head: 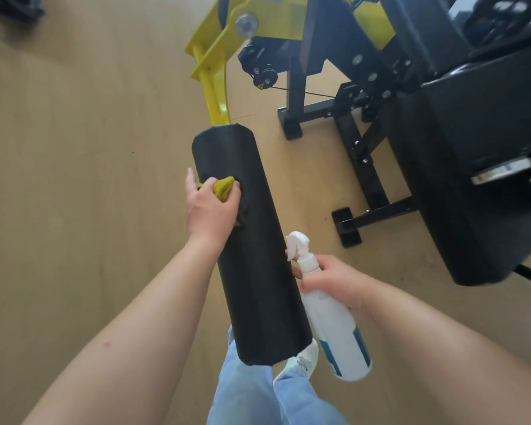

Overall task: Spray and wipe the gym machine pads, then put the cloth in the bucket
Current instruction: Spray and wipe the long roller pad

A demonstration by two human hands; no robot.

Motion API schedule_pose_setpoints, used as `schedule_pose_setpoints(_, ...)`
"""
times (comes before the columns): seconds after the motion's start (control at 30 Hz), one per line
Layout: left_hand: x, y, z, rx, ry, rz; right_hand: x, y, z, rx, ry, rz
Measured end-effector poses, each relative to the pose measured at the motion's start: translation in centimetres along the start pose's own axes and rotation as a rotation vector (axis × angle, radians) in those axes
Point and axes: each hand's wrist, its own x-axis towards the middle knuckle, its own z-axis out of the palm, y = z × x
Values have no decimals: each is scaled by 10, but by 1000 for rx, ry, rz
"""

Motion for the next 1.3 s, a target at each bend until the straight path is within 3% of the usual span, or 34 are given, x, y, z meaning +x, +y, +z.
schedule_pose_setpoints(0.23, -28, -11, 2, -90, -7, -36, -15, -19, 4, -80, 62, -25)
schedule_pose_setpoints(0.43, -7, -14, -6, -173, 19, -74, 16, -93, -8, -81, 227, -166)
schedule_pose_setpoints(0.6, 13, -21, -17, -218, 52, -83, 62, -156, -9, 90, 211, -215)
schedule_pose_setpoints(0.73, 25, -22, -29, -231, 65, -73, 73, -180, -5, 61, 181, -173)
schedule_pose_setpoints(1.0, 15, -26, -34, -206, 42, -48, 50, -159, 5, 16, 158, -116)
schedule_pose_setpoints(1.3, -37, -17, -29, -189, 33, -25, 3, -84, 13, 13, 154, -84)
